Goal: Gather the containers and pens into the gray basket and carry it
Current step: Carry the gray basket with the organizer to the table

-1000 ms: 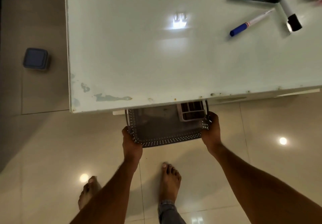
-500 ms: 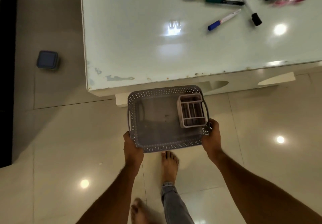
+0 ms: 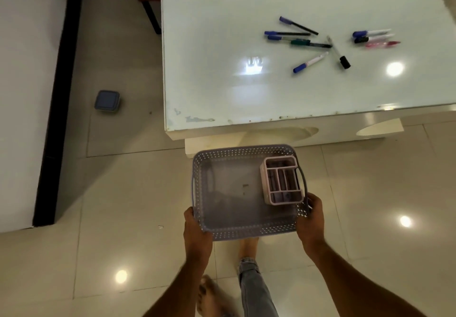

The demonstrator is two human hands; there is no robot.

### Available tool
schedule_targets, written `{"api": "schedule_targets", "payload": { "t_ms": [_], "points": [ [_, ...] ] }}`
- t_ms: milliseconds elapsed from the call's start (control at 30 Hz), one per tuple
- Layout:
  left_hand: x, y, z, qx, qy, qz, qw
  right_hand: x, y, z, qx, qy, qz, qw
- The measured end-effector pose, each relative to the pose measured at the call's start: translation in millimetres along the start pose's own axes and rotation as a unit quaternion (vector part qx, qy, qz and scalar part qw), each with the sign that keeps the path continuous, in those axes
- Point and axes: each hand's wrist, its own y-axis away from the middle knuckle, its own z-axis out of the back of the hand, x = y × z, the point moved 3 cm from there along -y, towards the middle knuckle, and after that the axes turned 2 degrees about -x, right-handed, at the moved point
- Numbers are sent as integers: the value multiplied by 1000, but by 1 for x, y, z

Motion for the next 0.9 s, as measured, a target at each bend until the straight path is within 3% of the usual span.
{"api": "schedule_targets", "payload": {
  "t_ms": [467,901],
  "points": [
    [-152,-15,48,-29,32,-137,990,166,-25,-11,-6,-3,94,996],
    [-243,-152,44,-66,-13,-135,988,257,-144,-99,34,18,97,995]
  ]
}}
